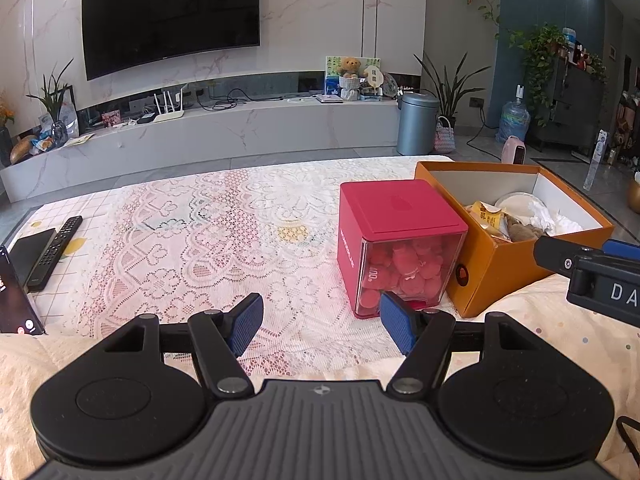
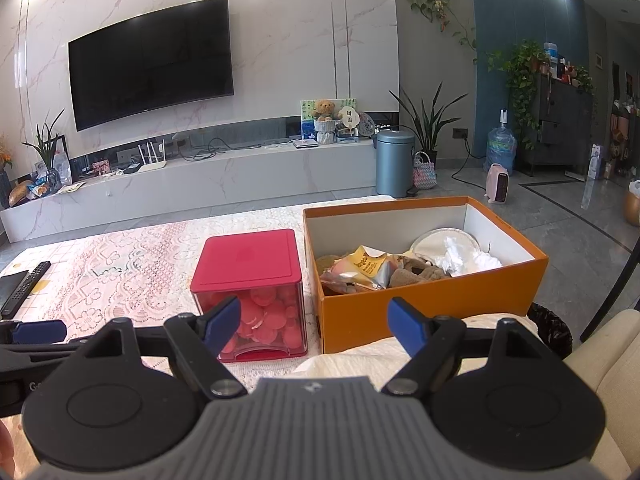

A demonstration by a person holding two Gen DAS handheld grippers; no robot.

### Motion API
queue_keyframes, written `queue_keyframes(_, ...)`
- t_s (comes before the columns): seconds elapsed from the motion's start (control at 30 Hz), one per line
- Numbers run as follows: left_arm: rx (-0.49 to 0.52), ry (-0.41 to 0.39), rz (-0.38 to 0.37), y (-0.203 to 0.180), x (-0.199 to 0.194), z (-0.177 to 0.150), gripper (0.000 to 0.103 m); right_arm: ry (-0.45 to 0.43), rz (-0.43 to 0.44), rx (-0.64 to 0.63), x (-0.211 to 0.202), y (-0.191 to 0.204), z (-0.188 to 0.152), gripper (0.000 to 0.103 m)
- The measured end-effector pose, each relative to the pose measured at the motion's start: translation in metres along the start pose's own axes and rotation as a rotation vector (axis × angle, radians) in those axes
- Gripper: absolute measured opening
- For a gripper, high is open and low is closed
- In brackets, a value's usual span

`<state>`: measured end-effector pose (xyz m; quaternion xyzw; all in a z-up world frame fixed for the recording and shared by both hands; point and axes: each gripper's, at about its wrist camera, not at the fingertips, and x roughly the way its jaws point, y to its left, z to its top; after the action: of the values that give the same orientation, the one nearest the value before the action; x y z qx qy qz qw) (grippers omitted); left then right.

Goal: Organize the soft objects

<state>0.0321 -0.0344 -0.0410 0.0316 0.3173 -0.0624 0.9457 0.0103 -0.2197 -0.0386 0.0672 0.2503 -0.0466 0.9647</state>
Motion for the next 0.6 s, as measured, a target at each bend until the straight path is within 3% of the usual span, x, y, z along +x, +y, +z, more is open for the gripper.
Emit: queue_keyframes(0.6, 0.004, -0.003, 0.001, -0.0002, -0.0018, 0.0003, 0.079, -0.005, 0.003, -0.002, -0.0034, 0.0005, 0.0007, 0.081)
